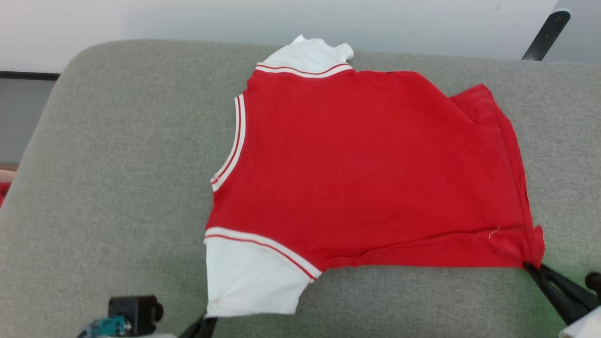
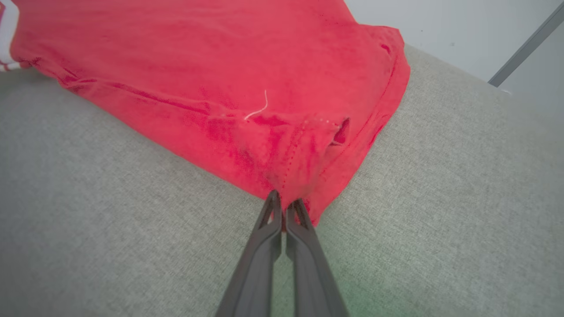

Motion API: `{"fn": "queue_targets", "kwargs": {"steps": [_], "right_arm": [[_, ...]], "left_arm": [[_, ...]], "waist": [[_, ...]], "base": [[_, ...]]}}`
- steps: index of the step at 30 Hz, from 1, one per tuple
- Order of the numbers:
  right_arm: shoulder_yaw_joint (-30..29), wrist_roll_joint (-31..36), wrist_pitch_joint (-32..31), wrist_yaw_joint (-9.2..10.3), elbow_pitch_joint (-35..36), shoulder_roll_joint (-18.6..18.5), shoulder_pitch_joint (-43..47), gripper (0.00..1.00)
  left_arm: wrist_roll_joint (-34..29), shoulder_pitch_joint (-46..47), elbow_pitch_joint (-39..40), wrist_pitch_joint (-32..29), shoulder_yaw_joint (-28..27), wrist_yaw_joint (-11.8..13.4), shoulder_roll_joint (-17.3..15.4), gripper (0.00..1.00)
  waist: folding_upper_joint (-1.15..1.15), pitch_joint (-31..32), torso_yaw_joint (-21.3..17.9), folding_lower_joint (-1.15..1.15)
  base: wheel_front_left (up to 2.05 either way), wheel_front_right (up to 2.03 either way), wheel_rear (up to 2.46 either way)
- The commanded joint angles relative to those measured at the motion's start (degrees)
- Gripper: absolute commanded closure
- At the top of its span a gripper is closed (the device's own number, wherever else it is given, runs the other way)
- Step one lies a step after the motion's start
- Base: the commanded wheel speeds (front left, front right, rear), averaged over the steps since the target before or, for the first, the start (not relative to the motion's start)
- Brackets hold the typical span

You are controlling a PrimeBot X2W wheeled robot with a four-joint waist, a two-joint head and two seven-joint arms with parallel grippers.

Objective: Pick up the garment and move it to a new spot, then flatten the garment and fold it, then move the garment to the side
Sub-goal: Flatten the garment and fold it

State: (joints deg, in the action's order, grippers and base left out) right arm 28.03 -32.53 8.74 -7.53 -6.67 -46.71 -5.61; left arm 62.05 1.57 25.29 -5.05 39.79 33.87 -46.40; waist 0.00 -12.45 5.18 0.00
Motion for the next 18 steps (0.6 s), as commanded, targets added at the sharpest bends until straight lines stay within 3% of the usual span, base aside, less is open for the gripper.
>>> {"fn": "queue_targets", "kwargs": {"steps": [1, 7, 11, 15, 18], "right_arm": [[-1.34, 0.26, -0.36, 0.09, 1.37, -0.1, 2.14, 1.0], [-6.71, 0.26, -2.03, 0.09, 6.1, 1.1, 6.21, 1.0], [-8.61, -0.27, -4.15, 0.09, 8.4, 1.91, 5.21, 1.0], [-10.7, -0.64, -8.27, 0.09, 11.24, 2.37, 2.35, 1.0], [-11.29, -0.89, -11.25, 0.09, 12.22, 2.83, -0.36, 1.0]], "left_arm": [[0.54, -1.57, 1.58, -0.4, 0.04, 1.41, -0.47, 1.0], [-1.25, -1.67, 7.46, -1.34, -1.57, 5.58, -4.7, 1.0], [-3.02, 1.21, 9.44, -3.0, -2.71, 6.26, -8.3, 1.0], [-5.13, 8.2, 9.79, -7.31, -3.9, 4.22, -12.58, 1.0], [-6.5, 15.02, 7.92, -11.48, -3.96, 0.9, -14.22, 1.0]], "waist": [[0.0, -0.25, -0.03, 0.0], [0.0, -0.72, -0.97, 0.0], [0.0, -0.82, -1.73, 0.0], [0.0, -1.25, -2.47, 0.0], [0.0, -1.75, -3.01, 0.0]], "base": [[0.0, 0.0, 0.0], [0.0, 0.0, 0.0], [0.0, 0.0, 0.0], [0.0, 0.0, 0.0], [0.0, 0.0, 0.0]]}}
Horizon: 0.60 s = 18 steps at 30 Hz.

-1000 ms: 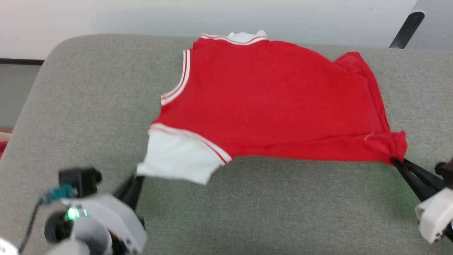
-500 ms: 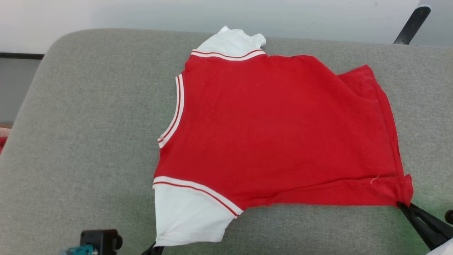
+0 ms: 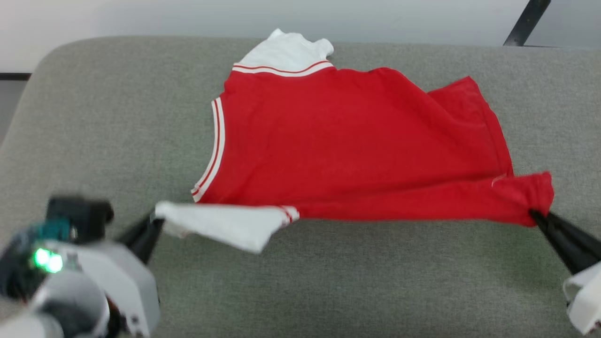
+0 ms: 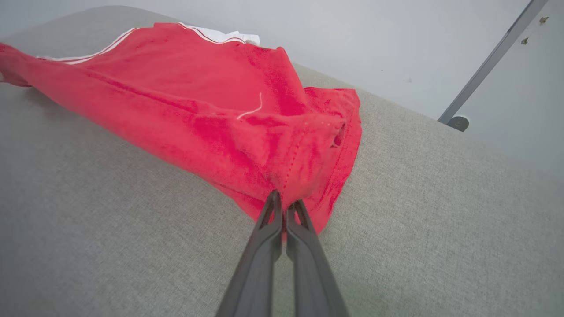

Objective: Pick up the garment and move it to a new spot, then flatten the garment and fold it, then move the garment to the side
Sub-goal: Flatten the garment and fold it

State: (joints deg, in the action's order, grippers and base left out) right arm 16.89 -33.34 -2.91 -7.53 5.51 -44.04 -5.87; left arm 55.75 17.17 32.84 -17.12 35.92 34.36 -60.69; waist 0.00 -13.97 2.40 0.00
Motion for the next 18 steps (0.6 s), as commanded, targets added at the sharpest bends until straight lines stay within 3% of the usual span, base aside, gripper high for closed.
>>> {"fn": "queue_targets", "kwargs": {"steps": [1, 6, 12, 18], "right_arm": [[-0.42, 0.02, -0.55, 0.09, 0.1, 0.33, -1.32, 1.0], [-0.65, 0.61, -5.51, 0.09, -1.79, 1.49, -6.24, 1.0], [-0.97, 1.11, -9.86, 0.09, -5.04, 3.87, -10.2, 1.0], [-0.7, 1.43, -13.44, 0.09, -8.65, 6.51, -11.58, 1.0]], "left_arm": [[-0.77, 2.08, -0.71, -0.72, -0.09, -0.92, -0.03, 1.0], [-3.05, 16.06, -9.12, -7.22, 2.16, -9.64, 3.9, 1.0], [-5.01, 30.05, -25.22, -12.03, 7.07, -19.45, 13.95, 1.0], [-4.22, 36.17, -41.46, -13.76, 10.78, -27.01, 21.49, 1.0]], "waist": [[0.0, -0.46, -0.4, 0.0], [0.0, -1.87, -0.87, 0.0], [0.0, -3.35, -0.97, 0.0], [0.0, -4.21, -1.17, 0.0]], "base": [[0.0, 0.0, 0.0], [0.0, 0.0, 0.0], [0.0, 0.0, 0.0], [0.0, 0.0, 0.0]]}}
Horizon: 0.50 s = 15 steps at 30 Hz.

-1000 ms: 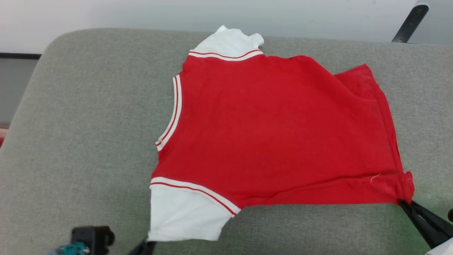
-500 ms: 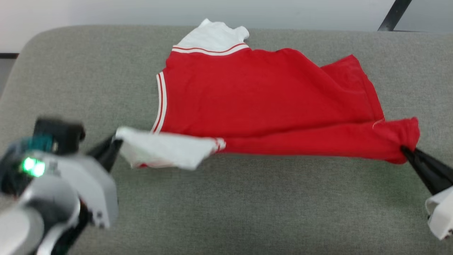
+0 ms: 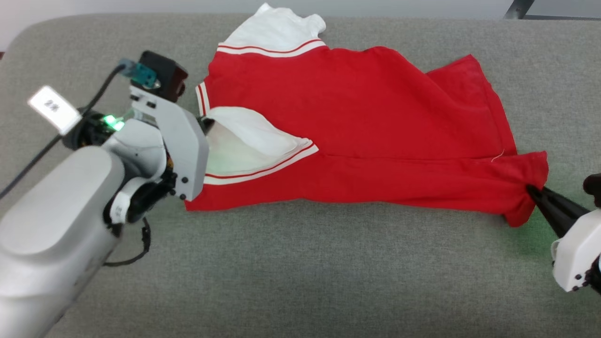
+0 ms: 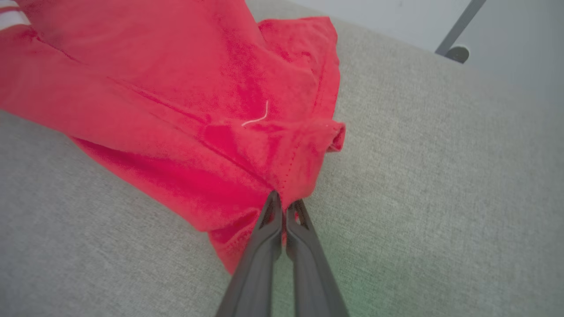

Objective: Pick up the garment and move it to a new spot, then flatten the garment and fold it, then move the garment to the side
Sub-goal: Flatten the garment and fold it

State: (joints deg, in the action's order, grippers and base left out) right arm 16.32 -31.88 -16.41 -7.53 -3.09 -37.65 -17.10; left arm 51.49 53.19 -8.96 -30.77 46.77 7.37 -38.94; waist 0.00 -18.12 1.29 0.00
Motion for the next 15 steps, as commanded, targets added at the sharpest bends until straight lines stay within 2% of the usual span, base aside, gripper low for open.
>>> {"fn": "queue_targets", "kwargs": {"steps": [1, 4, 8, 9, 11, 12, 13, 14, 15], "right_arm": [[0.06, 0.04, -0.32, 0.09, -0.43, 0.61, -0.48, 1.0], [-0.01, -0.17, -1.31, 0.09, -1.5, 1.75, -1.25, 1.0], [0.04, -0.75, -3.28, 0.09, -2.87, 3.08, -2.02, 1.0], [0.14, -0.72, -3.88, 0.09, -3.09, 3.0, -2.32, 1.0], [0.51, -1.18, -5.32, 0.09, -3.45, 3.15, -2.6, 1.0], [0.52, -1.35, -5.91, 0.09, -3.61, 3.29, -2.74, 0.91], [0.7, -1.16, -6.56, 0.09, -3.82, 3.24, -2.98, 0.62], [1.11, -1.31, -7.28, 0.09, -3.85, 3.19, -3.16, 0.31], [1.58, -1.72, -7.91, 0.09, -3.73, 3.09, -3.36, 0.16]], "left_arm": [[0.64, 0.55, -1.74, -0.09, 0.22, -0.92, 0.92, 1.0], [1.14, 1.83, -7.94, -0.42, 1.28, -3.57, 3.33, 1.0], [2.1, 2.88, -14.3, -1.12, 2.18, -5.72, 5.77, 1.0], [2.37, 3.12, -15.64, -1.34, 2.23, -6.16, 6.3, 0.94], [2.79, 3.78, -17.7, -1.36, 2.18, -6.91, 7.0, 0.67], [3.2, 4.05, -18.74, -1.34, 1.99, -7.04, 7.33, 0.55], [3.47, 4.19, -19.56, -1.5, 1.9, -7.42, 7.59, 0.22], [3.55, 4.37, -20.24, -1.6, 1.92, -7.63, 7.78, 0.03], [3.68, 4.6, -20.92, -1.54, 1.85, -7.75, 7.97, 0.0]], "waist": [[0.0, -0.13, -0.08, 0.0], [0.0, -0.19, -0.16, 0.0], [0.0, 0.13, -0.16, 0.0], [0.0, 0.26, -0.1, 0.0], [0.0, 0.56, -0.05, 0.0], [0.0, 0.76, 0.0, 0.0], [0.0, 1.03, 0.06, 0.0], [0.0, 1.34, 0.13, 0.0], [0.0, 1.64, 0.21, 0.0]], "base": [[0.0, 0.0, 0.0], [0.0, 0.0, 0.0], [0.0, 0.0, 0.0], [0.0, 0.0, 0.0], [0.0, 0.0, 0.0], [0.0, 0.0, 0.0], [0.0, 0.0, 0.0], [0.0, 0.0, 0.0], [0.0, 0.0, 0.0]]}}
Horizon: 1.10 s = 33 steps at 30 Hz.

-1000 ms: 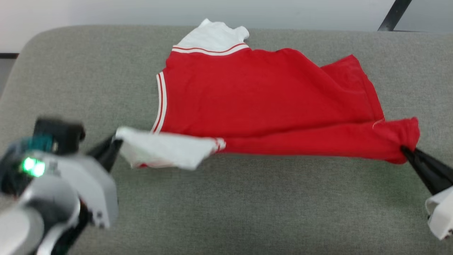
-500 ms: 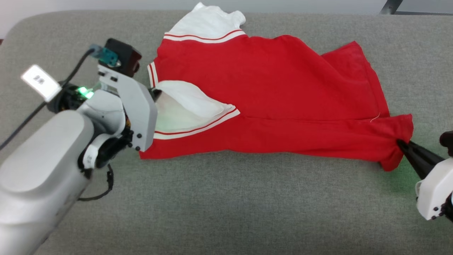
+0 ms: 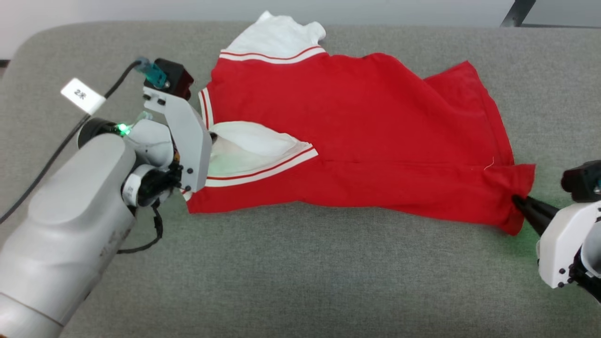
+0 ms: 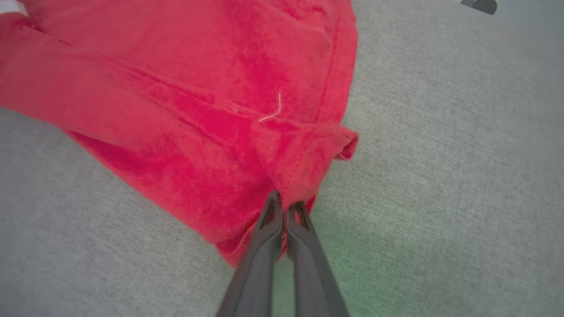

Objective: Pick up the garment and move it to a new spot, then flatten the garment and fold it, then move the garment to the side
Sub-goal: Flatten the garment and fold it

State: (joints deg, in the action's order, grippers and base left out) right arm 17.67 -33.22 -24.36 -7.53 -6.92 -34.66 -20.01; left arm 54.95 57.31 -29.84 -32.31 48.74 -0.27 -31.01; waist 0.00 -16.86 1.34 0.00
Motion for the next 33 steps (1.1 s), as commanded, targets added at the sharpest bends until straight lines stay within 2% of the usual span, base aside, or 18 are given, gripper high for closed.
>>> {"fn": "queue_targets", "kwargs": {"steps": [1, 2, 11, 14, 20, 27, 33], "right_arm": [[0.37, -0.69, -0.55, 0.09, 0.09, -0.03, -0.7, 0.04], [0.45, -0.85, -1.12, 0.09, 0.04, -0.22, -0.85, 0.0], [-0.27, -0.82, -1.99, 0.09, 0.14, -0.43, -1.71, 0.0], [-0.76, -0.15, -0.38, 0.09, 1.09, -0.62, -0.39, 0.0], [-3.91, 3.6, 7.36, 0.09, 4.63, -0.62, 3.31, 0.0], [-9.3, 11.07, 16.82, 0.09, 10.97, 2.73, 9.15, 0.0], [-13.04, 15.55, 18.76, 0.09, 17.49, 7.56, 14.18, 0.0]], "left_arm": [[0.44, 0.52, -0.56, 0.04, -0.15, -0.26, 0.28, 0.0], [0.61, 0.58, -0.91, 0.12, -0.13, -0.45, 0.45, 0.0], [-0.11, -1.48, -1.49, 3.88, -0.69, 0.47, 0.33, 0.0], [0.2, -3.15, 0.2, 5.7, -1.02, 1.32, 0.1, 0.0], [0.18, -7.2, 6.54, 9.37, -2.2, 4.24, -1.57, 0.0], [1.14, -12.42, 14.82, 10.74, -3.65, 8.4, -4.67, 0.0], [3.52, -14.57, 18.62, 7.67, -4.7, 10.78, -7.49, 0.0]], "waist": [[0.0, 0.79, 0.24, 0.0], [0.0, 1.23, 0.35, 0.0], [0.0, 6.34, 1.32, 0.0], [0.0, 8.21, 1.8, 0.0], [0.0, 11.27, 2.65, 0.0], [0.0, 13.13, 2.11, 0.0], [0.0, 12.05, -0.15, 0.0]], "base": [[0.0, 0.0, 0.0], [0.0, 0.0, 0.0], [0.0, 0.0, 0.0], [0.0, 0.0, 0.0], [0.0, 0.0, 0.0], [0.0, 0.0, 0.0], [0.0, 0.0, 0.0]]}}
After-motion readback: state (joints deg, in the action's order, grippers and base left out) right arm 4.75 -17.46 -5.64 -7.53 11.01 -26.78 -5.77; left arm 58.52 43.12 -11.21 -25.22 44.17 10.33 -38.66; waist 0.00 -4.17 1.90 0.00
